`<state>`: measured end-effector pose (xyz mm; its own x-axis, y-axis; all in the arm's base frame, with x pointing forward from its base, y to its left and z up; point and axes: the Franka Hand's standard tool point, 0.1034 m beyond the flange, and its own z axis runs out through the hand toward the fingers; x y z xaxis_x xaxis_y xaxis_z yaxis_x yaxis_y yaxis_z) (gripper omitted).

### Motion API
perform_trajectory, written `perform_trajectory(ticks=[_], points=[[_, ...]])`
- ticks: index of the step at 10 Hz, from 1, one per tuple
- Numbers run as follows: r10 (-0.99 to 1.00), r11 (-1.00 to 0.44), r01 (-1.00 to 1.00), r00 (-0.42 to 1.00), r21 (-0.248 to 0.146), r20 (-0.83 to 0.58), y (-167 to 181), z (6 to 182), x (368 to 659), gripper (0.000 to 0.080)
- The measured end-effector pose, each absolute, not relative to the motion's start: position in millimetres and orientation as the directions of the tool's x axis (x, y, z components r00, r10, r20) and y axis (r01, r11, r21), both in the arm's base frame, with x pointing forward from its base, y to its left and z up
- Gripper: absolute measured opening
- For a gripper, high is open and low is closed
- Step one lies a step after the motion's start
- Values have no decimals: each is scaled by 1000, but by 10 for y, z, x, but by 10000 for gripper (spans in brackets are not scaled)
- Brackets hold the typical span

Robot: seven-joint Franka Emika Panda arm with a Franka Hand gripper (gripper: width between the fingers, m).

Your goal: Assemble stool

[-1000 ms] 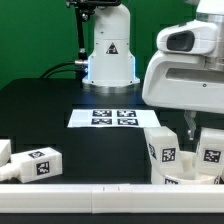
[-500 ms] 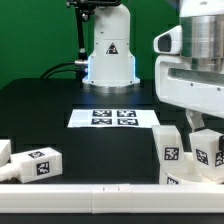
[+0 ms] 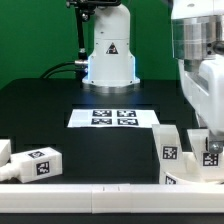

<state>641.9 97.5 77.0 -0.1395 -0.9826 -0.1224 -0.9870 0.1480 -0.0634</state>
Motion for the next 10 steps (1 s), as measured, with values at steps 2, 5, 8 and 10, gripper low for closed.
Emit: perform_trajectory(ticks=[2,5,8,10], points=[[-856,503,-863,-489,-51,-170,1060,760,6432,335],[-852,513,-855,-495,-79,-174,1090,765,6424,335],[-913,390,-917,-374,-84,-160,1086,754,6374,547],[-954,264,-961,-247,-83,-168,1078,899,6360,643]])
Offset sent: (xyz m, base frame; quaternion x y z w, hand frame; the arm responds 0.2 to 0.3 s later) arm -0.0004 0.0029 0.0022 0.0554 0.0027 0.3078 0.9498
